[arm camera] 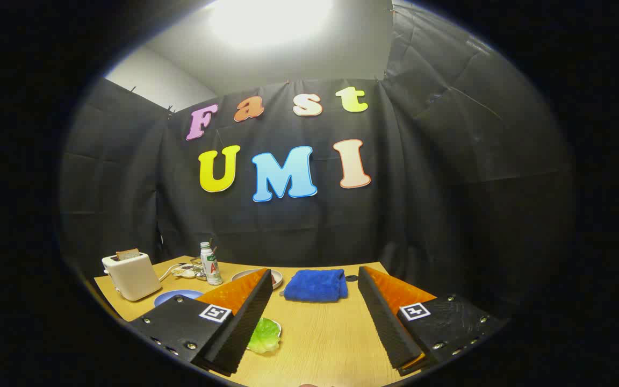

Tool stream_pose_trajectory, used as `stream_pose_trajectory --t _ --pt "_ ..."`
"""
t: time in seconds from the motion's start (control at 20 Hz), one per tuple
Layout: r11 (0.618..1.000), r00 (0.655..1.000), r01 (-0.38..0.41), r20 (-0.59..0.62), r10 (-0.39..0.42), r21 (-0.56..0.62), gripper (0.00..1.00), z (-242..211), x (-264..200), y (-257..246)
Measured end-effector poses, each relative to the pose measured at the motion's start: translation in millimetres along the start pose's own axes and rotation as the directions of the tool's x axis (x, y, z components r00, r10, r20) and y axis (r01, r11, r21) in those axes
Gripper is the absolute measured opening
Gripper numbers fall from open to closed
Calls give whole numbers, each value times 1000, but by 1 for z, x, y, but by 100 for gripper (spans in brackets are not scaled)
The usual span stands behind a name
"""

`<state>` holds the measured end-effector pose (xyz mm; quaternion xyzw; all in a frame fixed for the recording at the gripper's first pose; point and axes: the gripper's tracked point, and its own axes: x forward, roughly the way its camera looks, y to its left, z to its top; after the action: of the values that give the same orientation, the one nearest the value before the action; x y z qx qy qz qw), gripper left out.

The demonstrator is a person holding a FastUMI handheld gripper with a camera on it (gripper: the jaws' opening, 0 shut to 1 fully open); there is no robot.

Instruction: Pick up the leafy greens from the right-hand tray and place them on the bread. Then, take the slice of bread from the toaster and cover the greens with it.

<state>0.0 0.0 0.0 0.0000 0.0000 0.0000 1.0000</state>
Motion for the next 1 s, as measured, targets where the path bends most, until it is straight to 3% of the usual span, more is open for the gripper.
stream_pose_trajectory --t 0.7,0.85,1.0 --pt "998 1000 24 5 -23 -55 98 1 26 44" --pt "998 999 -32 -34 30 -54 98 -11 37 70" --pt "987 987 -90 -141 71 -134 98 -33 48 86"
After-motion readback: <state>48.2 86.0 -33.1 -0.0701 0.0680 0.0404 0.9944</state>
